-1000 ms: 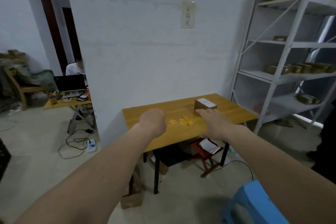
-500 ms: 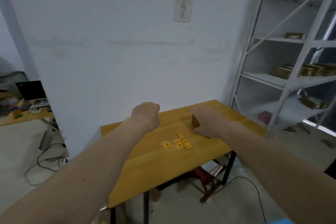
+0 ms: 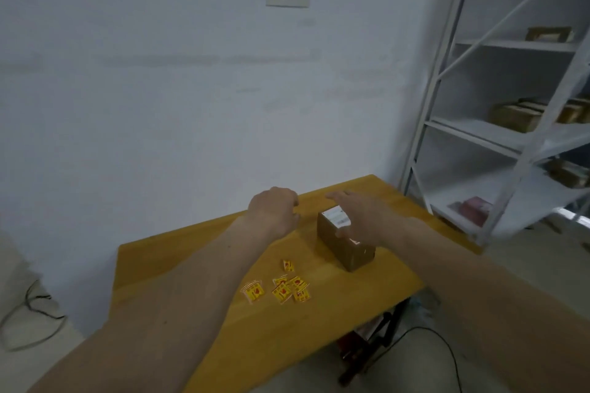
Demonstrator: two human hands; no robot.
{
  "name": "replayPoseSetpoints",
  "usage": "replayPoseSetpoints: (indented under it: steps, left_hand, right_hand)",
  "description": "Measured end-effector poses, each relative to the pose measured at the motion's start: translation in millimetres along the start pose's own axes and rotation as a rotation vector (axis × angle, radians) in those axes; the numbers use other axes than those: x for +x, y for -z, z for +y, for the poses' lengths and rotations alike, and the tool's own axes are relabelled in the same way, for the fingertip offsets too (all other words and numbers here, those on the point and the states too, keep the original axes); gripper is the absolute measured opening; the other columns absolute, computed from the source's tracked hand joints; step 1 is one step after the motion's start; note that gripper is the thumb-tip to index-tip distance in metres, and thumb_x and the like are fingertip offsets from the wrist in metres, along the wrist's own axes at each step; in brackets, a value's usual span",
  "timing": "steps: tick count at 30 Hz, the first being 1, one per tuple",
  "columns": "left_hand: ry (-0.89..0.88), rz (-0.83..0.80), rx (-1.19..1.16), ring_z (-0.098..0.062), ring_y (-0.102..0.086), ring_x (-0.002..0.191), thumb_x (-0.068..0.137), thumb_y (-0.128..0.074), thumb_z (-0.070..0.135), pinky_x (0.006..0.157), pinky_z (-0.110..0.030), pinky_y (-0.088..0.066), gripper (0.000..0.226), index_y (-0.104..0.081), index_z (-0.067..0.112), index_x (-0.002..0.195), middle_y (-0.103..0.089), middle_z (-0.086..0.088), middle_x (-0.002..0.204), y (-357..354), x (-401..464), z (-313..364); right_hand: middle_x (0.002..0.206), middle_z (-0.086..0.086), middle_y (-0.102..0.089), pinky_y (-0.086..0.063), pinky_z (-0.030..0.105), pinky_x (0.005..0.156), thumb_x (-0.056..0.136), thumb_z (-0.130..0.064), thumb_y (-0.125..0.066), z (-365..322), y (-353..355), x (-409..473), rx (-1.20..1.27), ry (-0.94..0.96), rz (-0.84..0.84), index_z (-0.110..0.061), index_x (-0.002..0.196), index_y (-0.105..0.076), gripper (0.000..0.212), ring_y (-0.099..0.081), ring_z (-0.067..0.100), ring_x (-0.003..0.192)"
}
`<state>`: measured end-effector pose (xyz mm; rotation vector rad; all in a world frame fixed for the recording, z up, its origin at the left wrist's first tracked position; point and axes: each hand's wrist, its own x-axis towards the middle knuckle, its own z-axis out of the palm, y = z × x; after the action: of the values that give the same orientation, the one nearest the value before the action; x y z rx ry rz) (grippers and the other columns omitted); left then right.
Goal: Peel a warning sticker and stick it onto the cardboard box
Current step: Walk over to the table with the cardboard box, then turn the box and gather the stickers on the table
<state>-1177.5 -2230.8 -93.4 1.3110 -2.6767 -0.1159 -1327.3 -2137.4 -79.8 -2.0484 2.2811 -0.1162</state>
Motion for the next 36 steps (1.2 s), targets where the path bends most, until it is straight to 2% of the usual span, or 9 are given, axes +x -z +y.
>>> replayPoseSetpoints:
  steps: [6, 11, 20, 24, 29, 33, 36]
  left_hand:
    - [0.075, -0.029, -0.023, -0.023, -0.054, 0.118, 0.091, -0.052, 0.035, 0.092, -0.034, -0.046, 0.040, -0.053, 0.021, 0.129, -0.058, -0.002, 0.131, -28, 77, 28]
    - [0.110, -0.056, 0.004, -0.021, -0.052, 0.121, 0.091, -0.054, 0.036, 0.093, -0.033, -0.044, 0.041, -0.052, 0.022, 0.130, -0.056, 0.000, 0.134, -50, 122, 34]
    - [0.083, -0.045, -0.092, -0.019, -0.049, 0.123, 0.091, -0.053, 0.039, 0.097, -0.032, -0.041, 0.043, -0.051, 0.025, 0.131, -0.054, 0.003, 0.135, -84, 209, 45]
    - [0.091, -0.063, -0.090, -0.017, -0.049, 0.124, 0.092, -0.052, 0.039, 0.098, -0.031, -0.040, 0.042, -0.050, 0.025, 0.131, -0.053, 0.004, 0.136, -100, 241, 34]
    - [0.148, -0.118, -0.155, -0.017, -0.048, 0.126, 0.091, -0.054, 0.038, 0.099, -0.031, -0.042, 0.042, -0.051, 0.025, 0.130, -0.051, 0.004, 0.139, -120, 267, 37]
    - [0.179, -0.116, -0.202, -0.016, -0.044, 0.129, 0.091, -0.053, 0.038, 0.102, -0.031, -0.039, 0.041, -0.052, 0.026, 0.130, -0.049, 0.005, 0.141, -140, 277, 46]
    - [0.242, -0.097, -0.229, -0.017, -0.048, 0.124, 0.091, -0.053, 0.037, 0.099, -0.031, -0.040, 0.038, -0.054, 0.027, 0.128, -0.053, 0.004, 0.136, -164, 279, 52]
  right_hand:
    - [0.141, 0.005, -0.047, -0.047, 0.038, 0.097, 0.085, -0.029, -0.064, 71, -1, 67, -0.014, 0.062, -0.039, -0.020, 0.144, -0.028, 0.069, -0.050, 0.027, 0.124]
    - [0.151, 0.003, -0.036, -0.034, 0.039, 0.108, 0.084, -0.033, -0.065, 108, -18, 111, -0.011, 0.095, -0.094, -0.023, 0.146, -0.026, 0.073, -0.035, 0.026, 0.137]
    - [0.148, 0.004, -0.039, -0.037, 0.039, 0.107, 0.084, -0.032, -0.066, 173, -26, 188, 0.003, 0.092, -0.094, -0.021, 0.145, -0.027, 0.074, -0.036, 0.025, 0.134]
    - [0.150, 0.005, -0.036, -0.032, 0.037, 0.110, 0.085, -0.033, -0.065, 196, -34, 215, 0.028, 0.085, -0.108, -0.020, 0.146, -0.027, 0.073, -0.032, 0.024, 0.137]
    - [0.154, 0.004, -0.030, -0.030, 0.039, 0.112, 0.085, -0.032, -0.066, 221, -48, 235, 0.060, 0.074, -0.209, -0.023, 0.148, -0.023, 0.077, -0.027, 0.024, 0.142]
    - [0.153, 0.003, -0.034, -0.034, 0.040, 0.111, 0.085, -0.034, -0.065, 235, -60, 261, 0.067, 0.104, -0.252, -0.025, 0.147, -0.024, 0.075, -0.032, 0.023, 0.140]
    - [0.152, 0.002, -0.036, -0.036, 0.039, 0.107, 0.088, -0.035, -0.061, 240, -79, 279, 0.074, 0.201, -0.280, -0.026, 0.145, -0.028, 0.067, -0.035, 0.022, 0.138]
